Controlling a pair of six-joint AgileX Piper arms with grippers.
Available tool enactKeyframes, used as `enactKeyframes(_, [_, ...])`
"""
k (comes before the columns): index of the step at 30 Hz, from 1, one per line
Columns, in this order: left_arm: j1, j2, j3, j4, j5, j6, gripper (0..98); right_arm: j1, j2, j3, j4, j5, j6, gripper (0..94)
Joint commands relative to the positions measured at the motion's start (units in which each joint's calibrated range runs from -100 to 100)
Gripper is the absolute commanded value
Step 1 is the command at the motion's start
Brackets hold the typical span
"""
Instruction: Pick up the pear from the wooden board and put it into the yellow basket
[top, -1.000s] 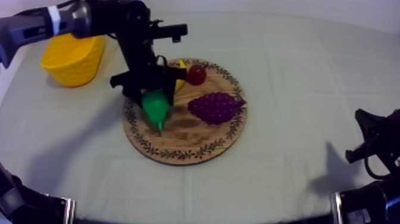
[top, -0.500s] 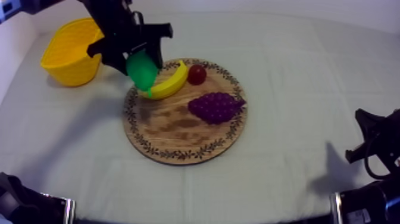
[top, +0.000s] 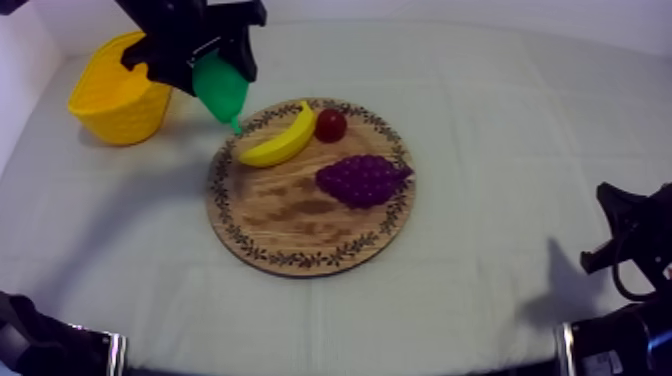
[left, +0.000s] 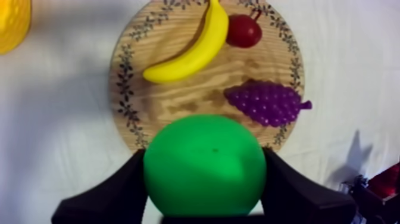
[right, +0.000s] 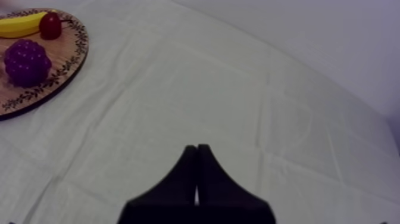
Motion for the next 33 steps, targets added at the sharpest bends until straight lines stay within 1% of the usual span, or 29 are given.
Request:
enactKeyframes(1, [-1.0, -0.2, 0.2, -0.24, -0.1, -0.6, 45.6, 0.0, 0.0, 0.0, 0.0, 0.0, 0.0, 0.2])
enactKeyframes(9, [-6.7, -0.2, 0.0, -1.64, -0.1, -4.2, 46.8, 0.0, 0.0, 0.0, 0.0, 0.0, 0.0, 0.2])
enactKeyframes(15, [-11.7, 1.0, -3.2, -2.36, -0.1, -7.2, 47.8, 0.0, 0.0, 0.0, 0.0, 0.0, 0.0, 0.2])
enactKeyframes(19, [-14.9, 2.3, -6.0, -3.26, -0.1, -9.1, 48.7, 0.0, 0.0, 0.0, 0.0, 0.0, 0.0, 0.2])
enactKeyframes(26, [-19.9, 5.4, -10.8, -4.97, -0.1, -11.3, 49.4, 0.0, 0.0, 0.0, 0.0, 0.0, 0.0, 0.2])
enactKeyframes(30, [-21.7, 7.3, -13.4, -6.01, -0.1, -11.9, 49.8, 0.0, 0.0, 0.0, 0.0, 0.0, 0.0, 0.2])
enactKeyframes(33, [-22.7, 8.6, -15.7, -6.29, -0.1, -12.1, 50.0, 0.0, 0.0, 0.0, 0.0, 0.0, 0.0, 0.2])
